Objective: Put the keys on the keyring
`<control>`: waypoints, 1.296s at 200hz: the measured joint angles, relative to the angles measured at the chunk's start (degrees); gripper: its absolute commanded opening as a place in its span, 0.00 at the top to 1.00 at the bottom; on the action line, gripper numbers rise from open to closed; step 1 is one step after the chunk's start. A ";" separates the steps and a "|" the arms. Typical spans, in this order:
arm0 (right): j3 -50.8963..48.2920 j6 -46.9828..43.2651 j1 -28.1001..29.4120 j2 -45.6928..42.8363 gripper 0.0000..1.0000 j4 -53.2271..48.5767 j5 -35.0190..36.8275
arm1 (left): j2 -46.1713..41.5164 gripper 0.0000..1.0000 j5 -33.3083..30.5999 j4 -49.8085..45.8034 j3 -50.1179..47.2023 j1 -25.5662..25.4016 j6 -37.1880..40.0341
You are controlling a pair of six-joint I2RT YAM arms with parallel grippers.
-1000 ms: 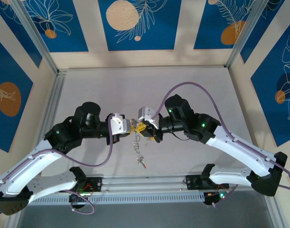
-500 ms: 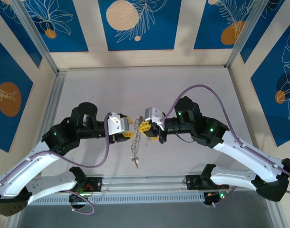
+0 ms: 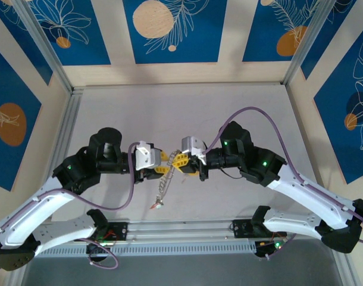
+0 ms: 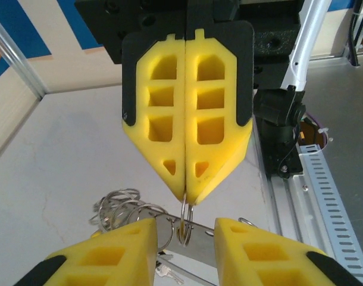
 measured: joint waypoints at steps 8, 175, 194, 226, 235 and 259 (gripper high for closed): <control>0.00 -0.22 0.02 0.02 1.00 0.09 -0.17 | 0.44 0.72 0.48 -0.11 0.37 0.00 -0.02; -1.86 -0.61 0.76 -0.61 1.00 2.49 -0.24 | 2.08 0.97 2.34 -1.73 1.51 -0.02 -0.09; -1.99 -0.61 0.76 -0.74 1.00 2.60 -0.07 | 2.08 1.00 2.29 -1.75 1.51 -0.02 0.09; -2.32 -0.59 0.76 -0.81 1.00 3.13 0.15 | 2.01 1.00 1.77 -1.77 1.46 -0.02 0.20; -2.36 -0.61 0.76 -0.87 1.00 3.21 0.39 | 1.84 1.00 1.53 -1.55 1.31 -0.02 0.20; -2.93 -0.48 0.85 -1.14 0.81 4.15 1.05 | 1.09 1.00 0.79 -0.46 0.57 -0.07 0.20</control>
